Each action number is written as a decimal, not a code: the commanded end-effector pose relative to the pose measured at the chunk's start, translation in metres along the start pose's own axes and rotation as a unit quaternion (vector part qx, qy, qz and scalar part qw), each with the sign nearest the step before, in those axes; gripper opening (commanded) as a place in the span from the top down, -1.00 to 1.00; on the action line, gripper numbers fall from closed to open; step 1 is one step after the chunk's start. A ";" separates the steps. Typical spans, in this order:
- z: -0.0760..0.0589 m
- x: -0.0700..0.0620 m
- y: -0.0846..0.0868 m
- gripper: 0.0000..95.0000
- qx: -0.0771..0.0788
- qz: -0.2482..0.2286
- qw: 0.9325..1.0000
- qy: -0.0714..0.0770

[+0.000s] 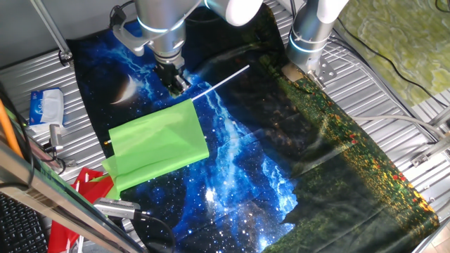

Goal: Wave the flag

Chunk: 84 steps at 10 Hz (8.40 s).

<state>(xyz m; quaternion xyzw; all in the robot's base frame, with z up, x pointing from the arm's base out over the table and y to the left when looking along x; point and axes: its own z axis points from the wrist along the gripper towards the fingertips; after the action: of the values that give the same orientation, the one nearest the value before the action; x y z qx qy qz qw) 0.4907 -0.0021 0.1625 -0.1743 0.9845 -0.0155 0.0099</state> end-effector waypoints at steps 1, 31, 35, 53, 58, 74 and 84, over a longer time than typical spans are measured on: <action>0.014 0.025 -0.009 0.60 -0.002 0.005 1.000 -0.008; 0.142 0.165 -0.010 0.60 -0.046 0.094 0.994 -0.034; 0.145 0.163 -0.006 0.60 -0.045 0.097 0.994 -0.034; 0.153 0.161 -0.002 1.00 -0.040 0.103 0.993 -0.041; 0.146 0.163 -0.005 1.00 -0.037 0.101 0.994 -0.032; -0.038 0.118 0.026 1.00 -0.072 0.139 0.987 0.041; -0.039 0.090 0.069 1.00 -0.055 0.170 0.983 0.044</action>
<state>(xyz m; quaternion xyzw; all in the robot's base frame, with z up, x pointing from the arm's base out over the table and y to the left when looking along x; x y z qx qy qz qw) 0.3822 0.0327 0.1975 -0.0032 0.9987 0.0325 -0.0381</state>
